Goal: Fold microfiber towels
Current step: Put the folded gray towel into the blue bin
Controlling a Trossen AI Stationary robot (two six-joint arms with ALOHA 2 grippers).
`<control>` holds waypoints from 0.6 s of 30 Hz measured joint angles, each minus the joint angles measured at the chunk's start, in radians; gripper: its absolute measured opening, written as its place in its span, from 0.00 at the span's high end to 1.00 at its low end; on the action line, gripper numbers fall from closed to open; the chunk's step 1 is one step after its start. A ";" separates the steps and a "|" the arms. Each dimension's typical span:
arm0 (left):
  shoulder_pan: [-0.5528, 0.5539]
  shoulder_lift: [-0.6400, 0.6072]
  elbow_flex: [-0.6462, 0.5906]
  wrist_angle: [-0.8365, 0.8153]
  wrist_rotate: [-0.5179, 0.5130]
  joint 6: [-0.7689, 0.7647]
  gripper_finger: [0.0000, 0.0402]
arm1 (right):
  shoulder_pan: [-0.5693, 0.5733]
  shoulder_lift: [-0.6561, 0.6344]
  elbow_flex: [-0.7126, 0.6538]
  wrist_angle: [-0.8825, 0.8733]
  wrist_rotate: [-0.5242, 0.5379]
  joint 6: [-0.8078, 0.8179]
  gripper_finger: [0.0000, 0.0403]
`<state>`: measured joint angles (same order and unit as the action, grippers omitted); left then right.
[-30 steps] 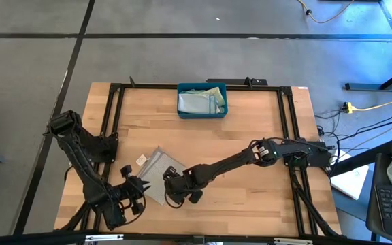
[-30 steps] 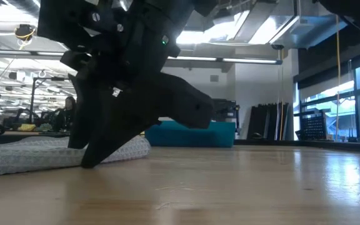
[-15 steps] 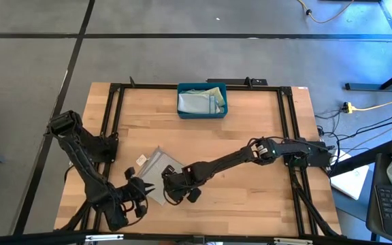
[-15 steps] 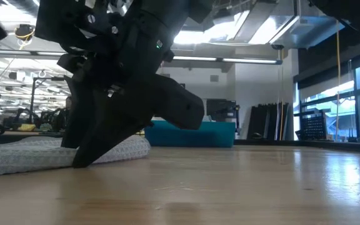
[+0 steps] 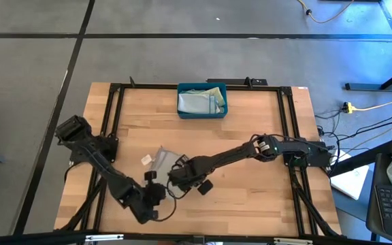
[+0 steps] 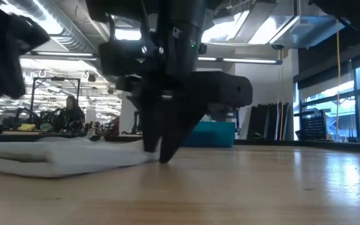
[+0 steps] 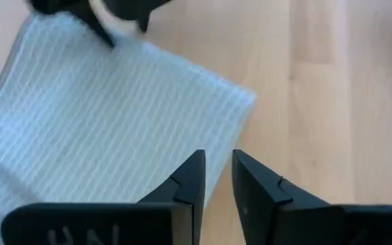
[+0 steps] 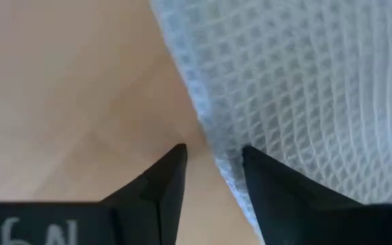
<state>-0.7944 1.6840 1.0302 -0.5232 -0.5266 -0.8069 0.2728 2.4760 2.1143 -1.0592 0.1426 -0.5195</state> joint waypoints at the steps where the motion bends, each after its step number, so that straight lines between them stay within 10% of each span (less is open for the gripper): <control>1: 0.009 0.000 0.000 -0.009 0.006 -0.029 0.83 | -0.004 0.000 0.000 -0.018 0.005 0.027 0.62; 12: 0.065 0.004 0.067 0.016 0.028 -0.185 0.74 | -0.019 -0.007 -0.019 0.091 -0.140 -0.010 0.62; 18: 0.028 0.113 0.069 0.170 -0.182 -0.256 0.75 | -0.012 -0.029 -0.029 0.018 -0.140 0.008 0.62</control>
<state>-0.7665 1.7973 1.0988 -0.3532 -0.7082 -1.0627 0.2604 2.4468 2.0854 -1.0411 0.0030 -0.5119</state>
